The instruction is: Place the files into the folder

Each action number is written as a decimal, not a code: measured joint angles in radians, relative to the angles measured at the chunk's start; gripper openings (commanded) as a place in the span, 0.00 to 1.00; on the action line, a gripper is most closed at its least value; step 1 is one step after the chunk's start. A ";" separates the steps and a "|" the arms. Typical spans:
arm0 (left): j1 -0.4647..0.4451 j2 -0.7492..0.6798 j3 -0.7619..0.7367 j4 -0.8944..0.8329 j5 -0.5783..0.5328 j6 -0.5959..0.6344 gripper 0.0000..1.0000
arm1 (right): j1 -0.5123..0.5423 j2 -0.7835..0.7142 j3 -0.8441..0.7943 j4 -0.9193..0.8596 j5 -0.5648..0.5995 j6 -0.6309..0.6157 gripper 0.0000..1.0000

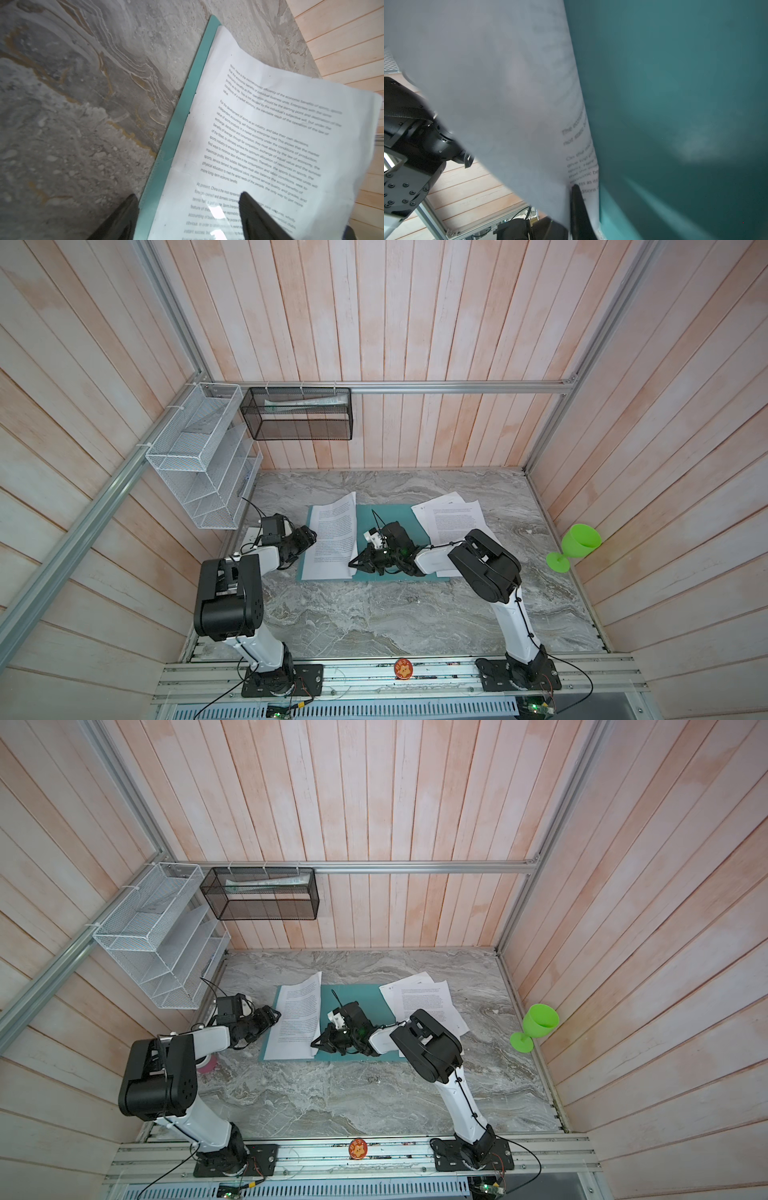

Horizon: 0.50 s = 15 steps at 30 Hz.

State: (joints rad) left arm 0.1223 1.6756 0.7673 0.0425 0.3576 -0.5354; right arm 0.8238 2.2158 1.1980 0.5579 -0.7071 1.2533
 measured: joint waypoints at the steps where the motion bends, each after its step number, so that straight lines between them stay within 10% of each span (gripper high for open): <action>1: 0.000 0.000 0.000 0.000 0.000 0.000 0.78 | 0.001 0.001 0.000 0.001 0.000 0.004 0.00; 15: 0.000 0.002 0.000 0.002 0.000 -0.001 0.77 | -0.087 0.001 0.013 0.063 0.019 0.024 0.00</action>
State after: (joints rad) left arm 0.1226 1.6772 0.7670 0.0448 0.3580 -0.5362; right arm 0.7368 2.2169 1.2106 0.6209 -0.6880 1.2770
